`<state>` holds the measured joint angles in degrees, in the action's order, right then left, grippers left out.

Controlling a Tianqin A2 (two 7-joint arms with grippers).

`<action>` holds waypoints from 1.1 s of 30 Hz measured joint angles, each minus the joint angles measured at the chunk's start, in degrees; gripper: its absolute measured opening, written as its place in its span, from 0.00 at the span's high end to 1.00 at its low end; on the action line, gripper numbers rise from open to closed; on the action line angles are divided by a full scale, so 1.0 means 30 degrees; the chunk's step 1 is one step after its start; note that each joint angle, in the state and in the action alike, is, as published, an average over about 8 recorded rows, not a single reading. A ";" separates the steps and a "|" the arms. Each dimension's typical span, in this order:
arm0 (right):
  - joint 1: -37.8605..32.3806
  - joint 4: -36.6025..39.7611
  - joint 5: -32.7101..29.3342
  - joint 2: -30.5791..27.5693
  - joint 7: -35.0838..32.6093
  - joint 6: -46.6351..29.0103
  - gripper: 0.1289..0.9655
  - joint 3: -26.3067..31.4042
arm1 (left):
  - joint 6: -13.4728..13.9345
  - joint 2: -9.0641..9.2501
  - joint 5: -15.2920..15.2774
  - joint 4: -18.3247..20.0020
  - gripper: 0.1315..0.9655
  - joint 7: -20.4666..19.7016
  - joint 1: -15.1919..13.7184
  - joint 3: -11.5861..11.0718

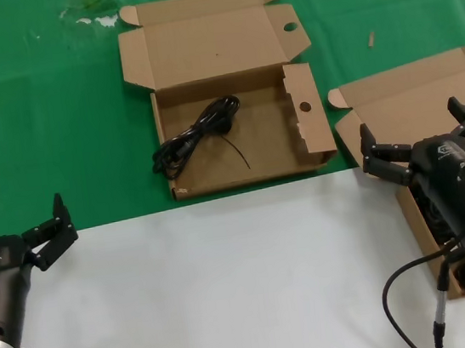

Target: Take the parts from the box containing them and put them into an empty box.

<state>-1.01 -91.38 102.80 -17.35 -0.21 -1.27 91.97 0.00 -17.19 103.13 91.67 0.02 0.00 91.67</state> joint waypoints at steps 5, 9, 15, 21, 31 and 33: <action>0.0000 0.0000 0.0000 0.0000 0.0000 0.0000 0.00 0.0000 | 0.0000 0.0000 0.0000 0.0000 0.00 0.0003 0.0000 0.0000; 0.0000 0.0000 0.0000 0.0000 0.0000 0.0000 0.00 0.0000 | 0.0000 0.0000 0.0000 0.0000 0.00 -0.0002 0.0000 0.0000; 0.0000 0.0000 0.0000 0.0000 0.0000 0.0000 0.00 0.0000 | 0.0000 0.0000 0.0000 0.0000 0.00 -0.0005 0.0000 0.0000; 0.0000 0.0000 0.0000 0.0000 0.0000 0.0000 0.00 0.0000 | 0.0000 0.0000 0.0000 0.0000 0.00 -0.0005 0.0000 0.0000; 0.0000 0.0000 0.0000 0.0000 0.0000 0.0000 0.00 0.0000 | 0.0000 0.0000 0.0000 0.0000 0.00 -0.0005 0.0000 0.0000; 0.0000 0.0000 0.0000 0.0000 0.0000 0.0000 0.00 0.0000 | 0.0000 0.0000 0.0000 0.0000 0.00 -0.0005 0.0000 0.0000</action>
<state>-1.01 -91.38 102.80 -17.35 -0.21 -1.27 91.97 0.00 -17.19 103.13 91.67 0.00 0.00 91.67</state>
